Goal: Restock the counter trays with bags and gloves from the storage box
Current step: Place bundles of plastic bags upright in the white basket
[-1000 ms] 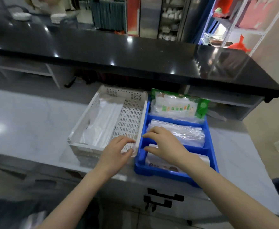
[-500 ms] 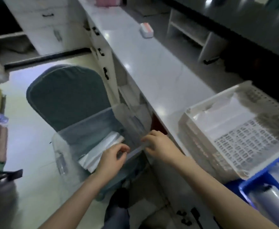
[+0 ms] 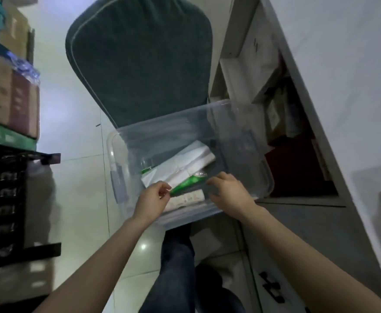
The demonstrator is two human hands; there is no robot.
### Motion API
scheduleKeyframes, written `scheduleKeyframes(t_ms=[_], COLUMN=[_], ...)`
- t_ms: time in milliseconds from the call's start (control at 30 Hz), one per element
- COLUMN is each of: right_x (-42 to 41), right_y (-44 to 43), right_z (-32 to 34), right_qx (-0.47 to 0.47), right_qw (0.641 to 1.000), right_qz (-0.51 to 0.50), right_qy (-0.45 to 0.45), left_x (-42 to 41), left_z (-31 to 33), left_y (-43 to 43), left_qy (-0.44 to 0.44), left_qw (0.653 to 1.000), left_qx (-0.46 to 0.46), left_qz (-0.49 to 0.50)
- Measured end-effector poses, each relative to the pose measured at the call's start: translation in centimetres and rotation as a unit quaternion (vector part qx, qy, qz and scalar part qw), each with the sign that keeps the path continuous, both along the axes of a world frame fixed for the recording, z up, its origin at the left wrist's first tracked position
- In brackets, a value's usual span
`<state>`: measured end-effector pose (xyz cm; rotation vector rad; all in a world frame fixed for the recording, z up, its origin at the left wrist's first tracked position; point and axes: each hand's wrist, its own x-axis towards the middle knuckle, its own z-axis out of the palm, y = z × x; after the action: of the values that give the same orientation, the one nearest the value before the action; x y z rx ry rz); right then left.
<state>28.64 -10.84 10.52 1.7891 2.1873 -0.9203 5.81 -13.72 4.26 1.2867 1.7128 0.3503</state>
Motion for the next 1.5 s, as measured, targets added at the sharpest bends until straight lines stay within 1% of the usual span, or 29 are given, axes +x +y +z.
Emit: scheduleKeyframes(t_ms=[133,233,333,433,567,700,767,867,1033,1133,1200,1267,1333,1433,1500], right_x=[-2.1,-3.4,-4.3,-4.8,-5.2,-5.8,-5.7,-5.2,-4.6,-4.4,-4.3,-4.4,-4.7,-5.4,-5.8], right_y=[3.6,5.9,7.6,9.2,11.1,12.3,12.5,12.3,12.7,12.9,13.1,13.3,13.4,13.1,13.2], right_z=[-5.5,-10.1,-14.1,-17.6,-21.0,-23.1,-23.8,-24.4,-24.3,-23.8,-23.5,-23.1,-23.1,-23.4,-23.9], right_qx=[-0.014,-0.011,-0.017,-0.012,-0.004,0.013,0.029,0.045,0.041,0.065,0.096,0.119,0.103,0.042,0.019], right_qw=[0.999,0.999,0.995,0.988,0.971,0.944,0.937,0.936,0.942,0.953,0.961,0.965,0.967,0.971,0.971], right_qz=[0.024,0.043,0.086,0.137,0.205,0.285,0.302,0.306,0.301,0.280,0.251,0.229,0.226,0.214,0.199], right_qy=[-0.018,-0.026,-0.052,-0.067,-0.120,-0.165,-0.172,-0.166,-0.143,-0.097,-0.060,-0.042,-0.050,-0.102,-0.130], left_x=[-0.8,-1.0,-0.9,-0.1,1.3,2.3,2.4,2.3,1.1,0.5,0.3,0.2,0.0,-0.8,-1.4], left_z=[-5.0,-9.2,-13.1,-16.2,-18.7,-20.0,-20.5,-20.7,-19.9,-19.1,-18.6,-18.3,-18.2,-18.7,-19.2], left_y=[4.4,7.0,8.6,9.5,9.4,8.8,8.6,8.8,9.4,9.7,10.2,11.2,12.2,13.0,13.1], left_qy=[0.050,0.107,0.162,0.207,0.285,0.326,0.350,0.354,0.328,0.307,0.308,0.310,0.307,0.295,0.294], left_qw=[0.997,0.990,0.979,0.968,0.944,0.927,0.917,0.915,0.920,0.926,0.929,0.930,0.928,0.921,0.914], left_qx=[-0.034,-0.046,-0.070,-0.067,-0.056,-0.067,-0.063,-0.046,-0.020,0.011,0.050,0.064,0.054,0.027,0.031], left_qz=[-0.037,-0.075,-0.099,-0.126,-0.154,-0.174,-0.183,-0.187,-0.212,-0.219,-0.200,-0.187,-0.204,-0.253,-0.278])
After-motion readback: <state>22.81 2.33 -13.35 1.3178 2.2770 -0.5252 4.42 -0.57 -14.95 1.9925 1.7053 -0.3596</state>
